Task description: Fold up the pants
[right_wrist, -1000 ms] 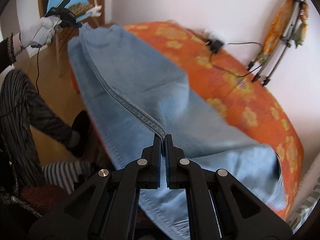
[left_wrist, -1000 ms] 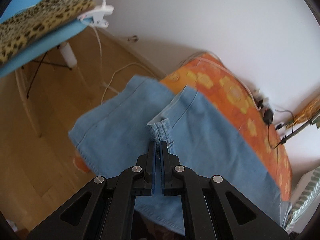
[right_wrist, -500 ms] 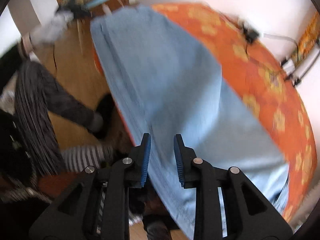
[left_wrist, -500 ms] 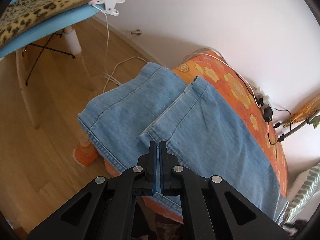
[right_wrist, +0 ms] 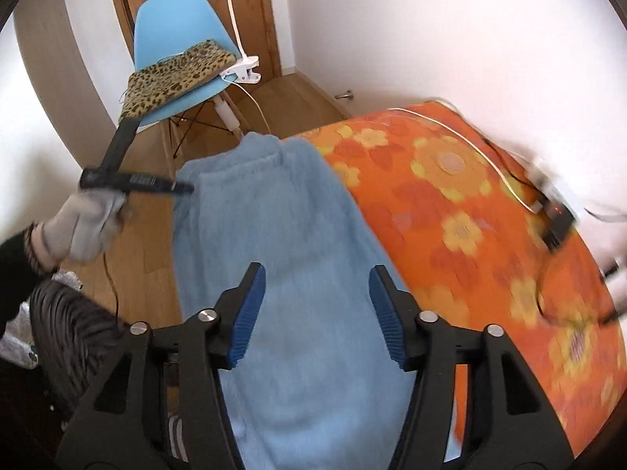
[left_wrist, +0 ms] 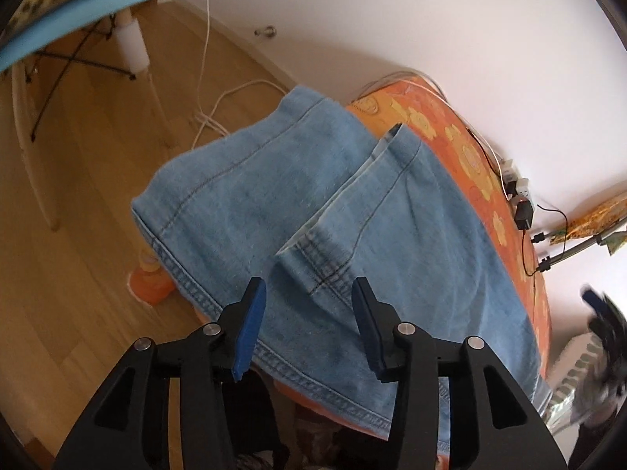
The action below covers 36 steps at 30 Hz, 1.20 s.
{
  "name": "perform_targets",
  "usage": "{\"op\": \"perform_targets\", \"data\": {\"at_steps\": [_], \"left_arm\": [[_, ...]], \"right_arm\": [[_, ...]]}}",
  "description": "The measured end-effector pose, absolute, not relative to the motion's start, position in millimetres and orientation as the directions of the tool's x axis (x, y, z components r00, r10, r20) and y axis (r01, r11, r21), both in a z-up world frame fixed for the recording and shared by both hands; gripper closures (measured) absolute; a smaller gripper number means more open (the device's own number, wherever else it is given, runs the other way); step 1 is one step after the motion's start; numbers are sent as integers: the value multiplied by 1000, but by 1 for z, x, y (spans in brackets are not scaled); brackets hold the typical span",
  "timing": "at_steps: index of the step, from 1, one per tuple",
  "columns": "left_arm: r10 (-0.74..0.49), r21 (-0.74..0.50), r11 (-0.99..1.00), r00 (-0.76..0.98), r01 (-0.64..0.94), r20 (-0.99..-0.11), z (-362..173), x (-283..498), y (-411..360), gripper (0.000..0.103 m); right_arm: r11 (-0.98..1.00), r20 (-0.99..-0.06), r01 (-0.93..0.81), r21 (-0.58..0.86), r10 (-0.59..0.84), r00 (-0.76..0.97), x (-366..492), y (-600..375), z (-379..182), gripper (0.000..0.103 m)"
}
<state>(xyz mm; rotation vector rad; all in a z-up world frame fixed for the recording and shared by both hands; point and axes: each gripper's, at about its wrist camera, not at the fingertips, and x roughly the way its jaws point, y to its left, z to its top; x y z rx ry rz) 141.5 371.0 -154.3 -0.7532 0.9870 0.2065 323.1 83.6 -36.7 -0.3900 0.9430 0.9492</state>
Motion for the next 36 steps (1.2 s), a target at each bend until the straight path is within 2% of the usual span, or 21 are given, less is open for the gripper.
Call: {"op": "perform_targets", "data": {"at_steps": [9,11,14,19,22,24,26,27,28,31,36], "left_arm": [[-196,-509,729,572,-459,-796,-156,148,372,54],[-192,-502,733,568,-460,-800,-156,152,372,49],[-184,-494,729,559,-474,-808,-157,158,374,48],[-184,-481,743,549,-465,-815,-160,163,372,48],[-178,-481,745,557,-462,-811,-160,161,372,48],[-158,-465,756,561,-460,-812,-159,158,369,48],[-143,-448,779,571,-438,-808,-158,156,363,58],[-127,-428,795,572,-429,-811,-158,156,359,66],[-126,-422,802,571,-422,-811,-159,158,357,80],[-107,-410,818,592,-405,-799,-156,157,351,86],[-102,-441,814,654,-378,-750,-138,144,355,88]], "right_arm": [[525,-845,-819,230,525,100,415,188,-103,43],[533,-843,-802,270,533,70,433,208,-123,43],[532,-831,-771,350,556,7,452,233,-146,43],[504,-824,-768,395,564,-53,461,269,-171,43],[485,-819,-770,415,568,-84,459,281,-175,65],[470,-817,-777,419,568,-97,455,286,-176,85],[457,-825,-797,396,558,-90,449,289,-175,95],[449,-829,-810,378,554,-80,445,290,-174,96],[444,-831,-822,356,552,-62,442,290,-171,96],[445,-824,-829,338,565,-32,437,285,-162,98],[453,-802,-837,308,596,28,431,277,-135,100]]}}
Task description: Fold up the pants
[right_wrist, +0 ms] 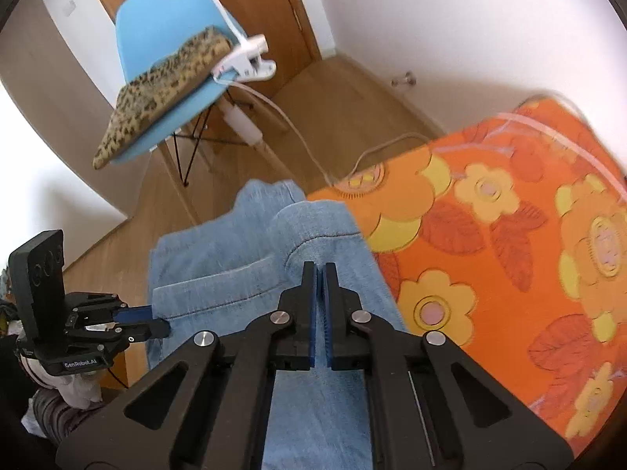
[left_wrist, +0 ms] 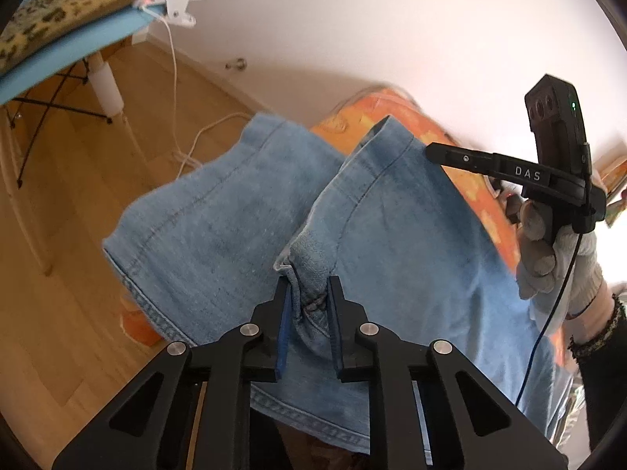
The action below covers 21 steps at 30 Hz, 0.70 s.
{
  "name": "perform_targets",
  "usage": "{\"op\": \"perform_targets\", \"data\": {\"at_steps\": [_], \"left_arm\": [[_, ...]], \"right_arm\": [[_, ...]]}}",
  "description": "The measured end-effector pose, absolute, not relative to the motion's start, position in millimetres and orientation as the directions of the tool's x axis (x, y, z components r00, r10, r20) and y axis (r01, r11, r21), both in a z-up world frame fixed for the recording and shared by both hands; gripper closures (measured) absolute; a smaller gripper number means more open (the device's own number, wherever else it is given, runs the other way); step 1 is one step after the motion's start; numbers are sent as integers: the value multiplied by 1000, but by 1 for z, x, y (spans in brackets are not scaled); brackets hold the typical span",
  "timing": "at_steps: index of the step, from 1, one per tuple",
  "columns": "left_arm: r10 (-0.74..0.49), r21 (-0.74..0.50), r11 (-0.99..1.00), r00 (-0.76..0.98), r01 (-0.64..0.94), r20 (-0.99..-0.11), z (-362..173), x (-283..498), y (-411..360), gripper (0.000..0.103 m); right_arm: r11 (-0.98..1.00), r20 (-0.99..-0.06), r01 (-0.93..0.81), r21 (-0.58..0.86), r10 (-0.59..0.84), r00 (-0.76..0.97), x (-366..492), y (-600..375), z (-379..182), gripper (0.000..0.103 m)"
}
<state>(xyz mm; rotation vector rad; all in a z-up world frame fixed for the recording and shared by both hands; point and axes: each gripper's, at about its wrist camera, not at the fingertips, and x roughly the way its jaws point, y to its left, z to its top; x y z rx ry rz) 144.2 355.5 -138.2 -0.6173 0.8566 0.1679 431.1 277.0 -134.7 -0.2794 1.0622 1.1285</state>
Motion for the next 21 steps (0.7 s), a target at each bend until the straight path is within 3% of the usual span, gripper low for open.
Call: {"op": "perform_targets", "data": {"at_steps": [10,14,17,19,21], "left_arm": [[-92,-461,816,709,-349,-700,-118,124,367,89],[-107,-458,815,684,-356,-722,-134,125,366,89],[-125,-467,806,666,-364,-735,-146,125,367,89],[-127,-465,806,659,-367,-741,-149,125,367,90],[-128,-459,809,652,-368,-748,-151,125,366,90]], "right_arm": [[437,-738,-860,262,665,113,425,306,-77,103],[389,-789,-891,234,612,60,415,328,-86,103],[416,-838,-868,272,546,-1,423,327,-114,86],[445,-857,-859,254,514,13,430,320,-133,81],[455,-863,-847,275,505,-9,437,316,-148,63]]}}
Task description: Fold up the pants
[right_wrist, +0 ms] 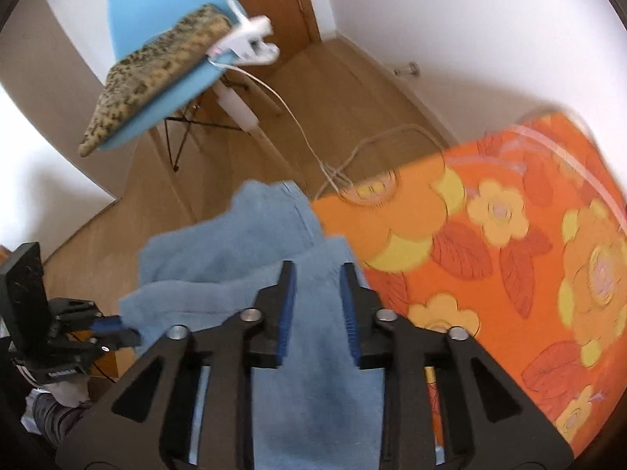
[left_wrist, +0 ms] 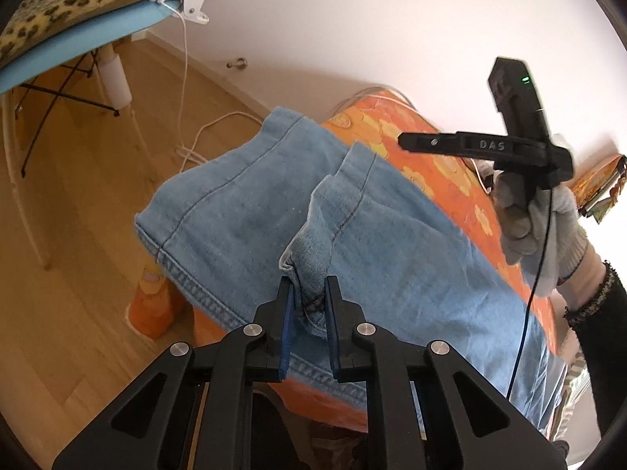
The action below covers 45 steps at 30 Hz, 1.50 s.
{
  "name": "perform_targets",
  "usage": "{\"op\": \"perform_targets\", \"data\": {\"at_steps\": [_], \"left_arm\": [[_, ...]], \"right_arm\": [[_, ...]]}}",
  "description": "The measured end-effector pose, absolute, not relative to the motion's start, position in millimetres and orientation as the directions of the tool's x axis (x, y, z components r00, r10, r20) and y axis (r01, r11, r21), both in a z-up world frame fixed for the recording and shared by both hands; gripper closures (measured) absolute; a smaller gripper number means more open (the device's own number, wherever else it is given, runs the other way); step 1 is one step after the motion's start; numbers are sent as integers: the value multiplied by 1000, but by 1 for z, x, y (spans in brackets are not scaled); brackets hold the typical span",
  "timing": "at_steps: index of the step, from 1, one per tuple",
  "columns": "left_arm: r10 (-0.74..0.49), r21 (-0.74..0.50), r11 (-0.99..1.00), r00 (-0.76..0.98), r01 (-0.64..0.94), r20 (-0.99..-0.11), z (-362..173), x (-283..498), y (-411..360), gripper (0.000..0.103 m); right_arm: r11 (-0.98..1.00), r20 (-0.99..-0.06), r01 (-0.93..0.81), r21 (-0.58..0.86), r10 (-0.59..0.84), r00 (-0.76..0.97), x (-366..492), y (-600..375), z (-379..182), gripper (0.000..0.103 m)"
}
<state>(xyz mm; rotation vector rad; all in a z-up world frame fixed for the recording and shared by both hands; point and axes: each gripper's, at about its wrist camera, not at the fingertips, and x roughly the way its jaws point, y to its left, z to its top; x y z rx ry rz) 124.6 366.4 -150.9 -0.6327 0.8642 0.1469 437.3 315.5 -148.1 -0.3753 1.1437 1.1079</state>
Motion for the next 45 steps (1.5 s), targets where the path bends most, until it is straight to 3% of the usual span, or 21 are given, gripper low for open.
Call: {"op": "perform_targets", "data": {"at_steps": [9,10,12,15,21,26,34,39,45], "left_arm": [[-103,-422,832,647,-361,-756,-144,123,360,90],[-102,-422,831,646,-363,-756,-144,123,360,90],[-101,-421,831,646,-364,-757,-145,123,360,90],[-100,-425,829,651,-364,-752,-142,123,357,90],[-101,-427,844,686,-325,-721,-116,121,350,90],[-108,-458,849,760,-265,-640,-76,115,347,90],[-50,-465,844,824,-267,-564,-33,94,370,90],[-4,-444,831,795,-335,-607,-49,81,394,90],[-41,-457,787,704,-414,-709,-113,89,414,90]], "right_arm": [[466,-872,-842,272,490,-11,449,332,-190,60],[452,-875,-847,280,484,-31,446,335,-194,64],[438,-880,-867,238,476,-1,440,336,-195,83],[443,-869,-862,246,495,7,439,329,-192,94],[491,-797,-845,214,588,140,430,285,-137,99],[523,-704,-836,168,657,270,425,245,-54,100],[492,-610,-870,7,692,386,399,290,41,100],[447,-648,-894,-11,678,347,395,348,21,100],[426,-774,-904,46,586,237,403,393,-78,100]]}}
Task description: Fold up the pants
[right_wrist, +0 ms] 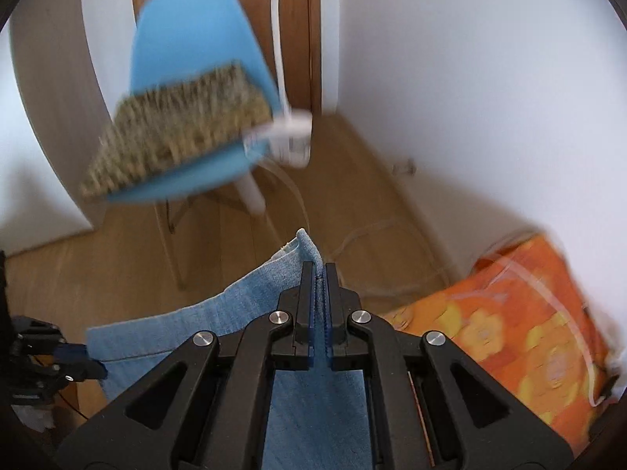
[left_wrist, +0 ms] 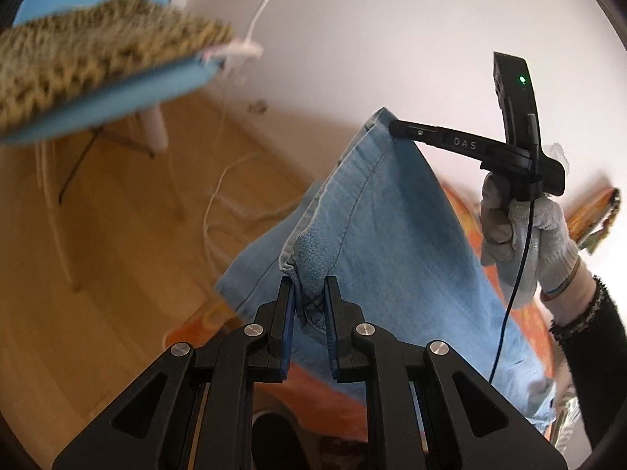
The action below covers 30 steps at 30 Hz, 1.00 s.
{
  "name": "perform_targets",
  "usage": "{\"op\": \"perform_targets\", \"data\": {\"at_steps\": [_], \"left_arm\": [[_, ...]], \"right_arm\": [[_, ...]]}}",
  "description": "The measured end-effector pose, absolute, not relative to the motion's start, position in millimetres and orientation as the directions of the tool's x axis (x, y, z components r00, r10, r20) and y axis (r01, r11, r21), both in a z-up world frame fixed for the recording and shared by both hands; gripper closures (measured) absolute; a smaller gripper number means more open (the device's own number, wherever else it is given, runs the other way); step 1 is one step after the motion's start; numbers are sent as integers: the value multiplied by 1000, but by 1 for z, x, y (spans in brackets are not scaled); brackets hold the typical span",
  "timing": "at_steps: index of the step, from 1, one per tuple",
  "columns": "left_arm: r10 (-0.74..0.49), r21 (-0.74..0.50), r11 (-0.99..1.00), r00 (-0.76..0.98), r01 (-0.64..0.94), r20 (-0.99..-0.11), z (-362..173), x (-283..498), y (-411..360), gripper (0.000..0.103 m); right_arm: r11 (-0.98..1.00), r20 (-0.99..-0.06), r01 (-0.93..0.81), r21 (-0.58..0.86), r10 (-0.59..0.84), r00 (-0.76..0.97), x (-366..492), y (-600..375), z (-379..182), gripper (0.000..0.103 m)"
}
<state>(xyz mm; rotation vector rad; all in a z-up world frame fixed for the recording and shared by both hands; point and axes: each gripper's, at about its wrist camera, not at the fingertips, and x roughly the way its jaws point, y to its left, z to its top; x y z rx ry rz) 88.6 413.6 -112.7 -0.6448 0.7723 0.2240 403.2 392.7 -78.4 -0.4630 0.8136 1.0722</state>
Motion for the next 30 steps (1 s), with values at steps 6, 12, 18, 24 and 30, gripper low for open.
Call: {"op": "perform_targets", "data": {"at_steps": [6,12,18,24,30], "left_arm": [[-46,-435,784,658,-442,-752,-148,105,420,90],[-1,-370,824,653,-428,-757,-144,109,406,90],[74,-310,843,665,-440,-743,-136,105,395,89],[174,-268,800,634,-538,-753,-135,93,413,86],[167,-293,774,628,-561,-760,-136,80,430,86]], "right_arm": [[451,-842,-891,54,500,202,422,415,-150,100],[454,-868,-890,50,460,185,431,423,-179,100],[472,-877,-879,66,447,174,436,428,-194,100],[485,-884,-873,51,428,187,436,431,-199,99],[501,-892,-864,43,409,193,438,431,-193,91]]}}
